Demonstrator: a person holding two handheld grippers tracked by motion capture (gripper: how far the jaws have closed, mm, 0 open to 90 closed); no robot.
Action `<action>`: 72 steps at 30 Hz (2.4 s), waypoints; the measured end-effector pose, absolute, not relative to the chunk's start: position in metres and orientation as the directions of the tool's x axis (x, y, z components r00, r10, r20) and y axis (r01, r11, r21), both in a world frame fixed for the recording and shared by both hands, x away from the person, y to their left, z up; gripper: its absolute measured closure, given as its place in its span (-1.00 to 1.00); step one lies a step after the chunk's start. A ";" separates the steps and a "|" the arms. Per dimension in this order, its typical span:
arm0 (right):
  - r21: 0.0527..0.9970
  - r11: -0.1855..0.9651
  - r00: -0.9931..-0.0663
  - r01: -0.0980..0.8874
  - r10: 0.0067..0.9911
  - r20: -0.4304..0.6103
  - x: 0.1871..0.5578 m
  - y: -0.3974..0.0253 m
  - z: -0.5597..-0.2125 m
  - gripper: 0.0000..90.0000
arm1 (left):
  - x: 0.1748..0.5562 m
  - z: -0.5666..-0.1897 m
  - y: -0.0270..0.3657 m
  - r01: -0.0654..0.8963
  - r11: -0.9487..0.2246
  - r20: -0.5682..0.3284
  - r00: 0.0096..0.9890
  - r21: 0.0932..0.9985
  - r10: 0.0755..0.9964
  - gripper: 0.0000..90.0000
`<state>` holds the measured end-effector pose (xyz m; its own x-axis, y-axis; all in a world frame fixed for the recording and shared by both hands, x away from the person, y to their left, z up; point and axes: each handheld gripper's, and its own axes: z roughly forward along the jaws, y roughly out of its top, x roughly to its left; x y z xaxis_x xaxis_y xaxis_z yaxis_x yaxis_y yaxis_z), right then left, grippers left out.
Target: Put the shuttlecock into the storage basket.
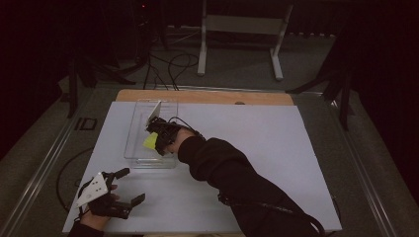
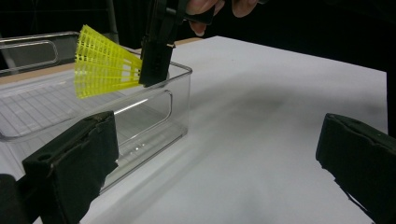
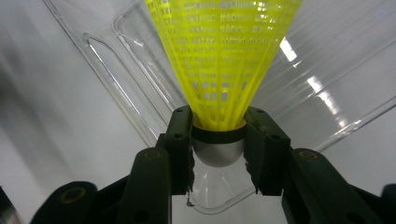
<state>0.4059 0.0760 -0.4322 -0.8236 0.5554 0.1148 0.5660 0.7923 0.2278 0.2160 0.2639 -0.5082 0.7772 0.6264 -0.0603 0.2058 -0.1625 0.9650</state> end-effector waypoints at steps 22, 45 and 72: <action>0.261 0.806 -0.844 0.531 0.530 0.080 0.397 0.076 -0.414 -0.84 | 0.216 -0.508 0.264 0.205 -0.155 -0.065 0.777 0.966 0.626 -1.00; 0.322 0.826 -0.881 0.462 0.471 0.057 0.388 0.057 -0.406 -0.84 | 0.217 -0.508 0.263 0.204 -0.160 -0.061 0.776 0.966 0.627 -1.00; 0.472 0.759 -0.870 0.448 0.492 0.034 0.381 -0.016 -0.405 -0.84 | 0.216 -0.508 0.264 0.210 -0.163 -0.061 0.773 0.964 0.632 -1.00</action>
